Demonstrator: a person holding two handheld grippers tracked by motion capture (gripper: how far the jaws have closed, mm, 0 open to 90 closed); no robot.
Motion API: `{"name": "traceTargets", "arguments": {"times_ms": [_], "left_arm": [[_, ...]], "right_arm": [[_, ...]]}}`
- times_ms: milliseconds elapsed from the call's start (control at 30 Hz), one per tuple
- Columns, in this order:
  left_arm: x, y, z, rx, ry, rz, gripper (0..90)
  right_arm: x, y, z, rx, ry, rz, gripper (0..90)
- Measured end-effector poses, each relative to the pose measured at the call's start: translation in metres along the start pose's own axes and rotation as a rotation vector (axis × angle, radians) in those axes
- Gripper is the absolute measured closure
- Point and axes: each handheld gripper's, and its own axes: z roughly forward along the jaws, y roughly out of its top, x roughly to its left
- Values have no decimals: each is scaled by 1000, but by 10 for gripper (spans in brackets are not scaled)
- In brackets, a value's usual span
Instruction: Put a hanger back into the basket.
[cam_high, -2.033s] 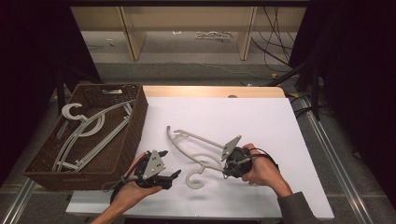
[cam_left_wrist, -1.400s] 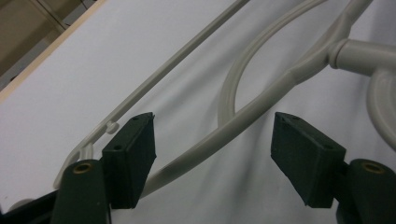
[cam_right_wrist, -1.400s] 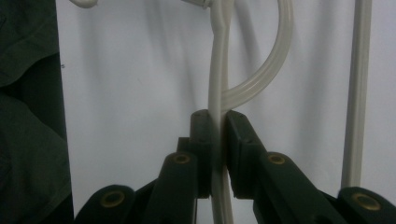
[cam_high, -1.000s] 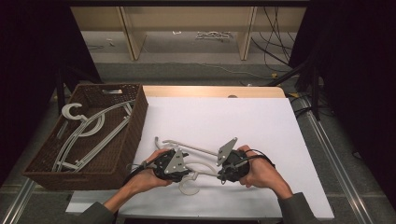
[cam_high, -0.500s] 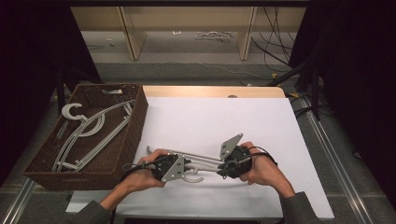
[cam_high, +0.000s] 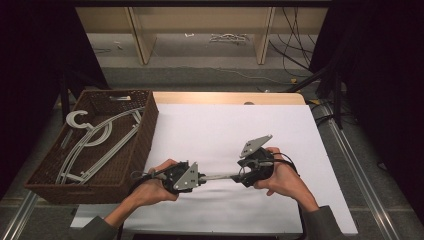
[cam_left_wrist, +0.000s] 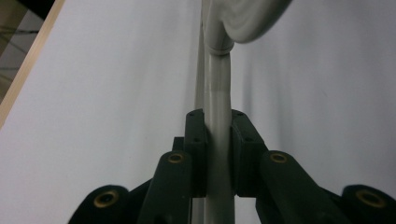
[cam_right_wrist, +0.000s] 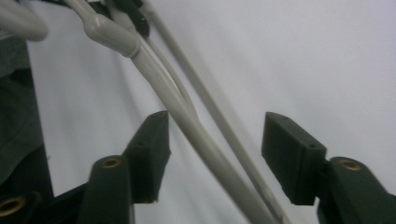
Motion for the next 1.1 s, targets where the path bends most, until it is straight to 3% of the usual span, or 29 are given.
{"name": "traceTargets", "arguments": {"times_ms": [67, 100, 167, 267, 467, 533, 600, 733, 1033, 1100], "left_arm": [[4, 1, -4, -4, 8, -73, 793], [6, 0, -7, -8, 18, -132, 793], [10, 0, -11, -6, 28, -178, 793], [16, -1, -17, -42, 48, -243, 793], [27, -6, -31, -98, 77, -396, 793], [31, -8, -37, -108, 84, -408, 792], [33, -8, -42, -129, 104, -443, 793], [39, -9, -53, -142, 128, -466, 792], [44, -8, -73, -210, 133, -535, 792], [45, -8, -77, -222, 132, -532, 792]], "right_arm": [[-1, 1, -5, -36, -32, 31, 375], [-1, 2, -6, -56, -43, 45, 360], [-2, 4, -12, -89, -63, 50, 343], [0, 6, -18, -158, -91, 66, 330], [7, 10, -25, -208, -124, 52, 295], [9, 9, -25, -225, -141, 52, 279], [11, 6, -25, -256, -155, 59, 278], [12, -1, -23, -304, -174, 77, 254], [16, -17, -12, -357, -196, 123, 243], [19, -20, -9, -379, -198, 122, 242]]}}
